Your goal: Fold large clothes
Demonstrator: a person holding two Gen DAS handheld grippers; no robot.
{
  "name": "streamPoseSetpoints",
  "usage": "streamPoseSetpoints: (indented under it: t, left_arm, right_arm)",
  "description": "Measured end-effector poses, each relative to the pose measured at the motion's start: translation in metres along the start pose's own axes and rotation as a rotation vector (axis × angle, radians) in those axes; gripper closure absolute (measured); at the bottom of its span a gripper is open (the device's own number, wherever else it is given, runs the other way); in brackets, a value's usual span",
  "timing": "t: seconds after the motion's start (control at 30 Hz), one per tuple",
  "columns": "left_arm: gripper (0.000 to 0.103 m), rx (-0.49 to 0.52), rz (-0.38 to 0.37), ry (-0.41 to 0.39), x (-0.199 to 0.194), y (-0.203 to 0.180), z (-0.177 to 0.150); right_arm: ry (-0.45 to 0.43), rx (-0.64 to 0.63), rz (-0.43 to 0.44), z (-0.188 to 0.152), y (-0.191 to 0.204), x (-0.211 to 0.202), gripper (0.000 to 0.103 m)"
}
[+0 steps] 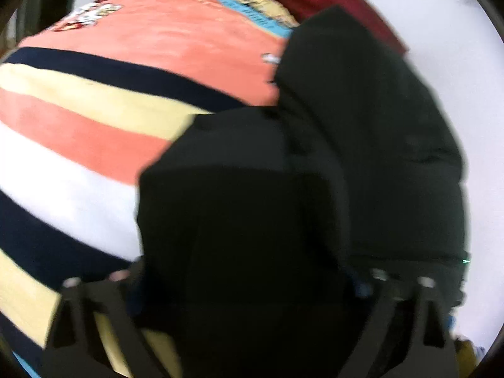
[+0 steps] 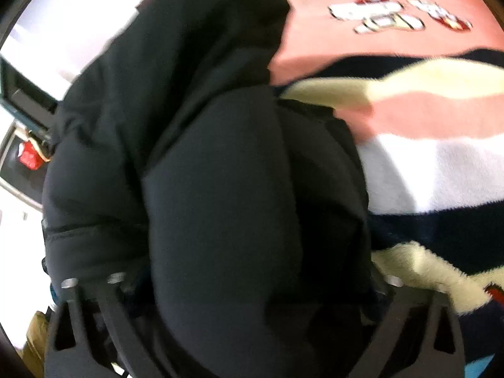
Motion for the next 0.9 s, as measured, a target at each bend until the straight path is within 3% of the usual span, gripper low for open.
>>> streamPoseSetpoints:
  t: [0.07, 0.17, 0.33, 0.47, 0.57, 0.67, 0.7, 0.77, 0.8, 0.87, 0.9]
  left_arm:
    - [0.062, 0.011, -0.056, -0.014, -0.007, -0.015, -0.003]
    - [0.077, 0.077, -0.063, -0.047, -0.023, -0.046, -0.006]
    - [0.083, 0.096, -0.139, -0.138, -0.072, -0.081, -0.004]
    - [0.083, 0.132, -0.171, -0.174, -0.113, -0.092, -0.021]
    - [0.083, 0.151, -0.181, -0.172, -0.131, -0.087, -0.046]
    - [0.081, 0.142, -0.096, -0.106, -0.116, -0.065, -0.067]
    - [0.076, 0.132, -0.042, -0.076, -0.107, -0.055, -0.074]
    - [0.068, 0.114, 0.000, -0.069, -0.104, -0.041, -0.080]
    - [0.064, 0.097, -0.010, -0.070, -0.107, -0.034, -0.080]
    - [0.061, 0.052, -0.055, -0.066, -0.114, -0.020, -0.079]
    - [0.060, 0.039, -0.067, -0.059, -0.114, -0.011, -0.073]
  right_arm:
    - [-0.027, 0.011, 0.058, 0.002, 0.007, -0.008, 0.057]
    - [-0.065, -0.033, 0.063, 0.009, 0.028, -0.023, 0.074]
    - [-0.185, -0.112, 0.087, 0.021, 0.071, -0.067, 0.080]
    - [-0.244, -0.155, 0.117, 0.007, 0.092, -0.109, 0.080]
    - [-0.249, -0.148, 0.154, -0.015, 0.089, -0.131, 0.080]
    - [-0.206, -0.126, 0.124, -0.041, 0.079, -0.120, 0.079]
    - [-0.179, -0.097, 0.103, -0.048, 0.063, -0.113, 0.078]
    - [-0.144, -0.041, 0.044, -0.065, 0.040, -0.098, 0.061]
    - [-0.146, -0.005, 0.021, -0.071, 0.031, -0.097, 0.055]
    - [-0.186, 0.047, -0.055, -0.079, 0.014, -0.107, 0.030]
    - [-0.199, 0.051, -0.086, -0.078, 0.009, -0.112, 0.026]
Point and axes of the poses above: each gripper's, at about its wrist camera, not at the fingertips, and x roughly the way its jaws point, y to its left, z to its top, the point moved 2 cm from there along x, roughly the way its jaws point, and after that the axes turned 3 degrees about -x, right-handed, at the moved point
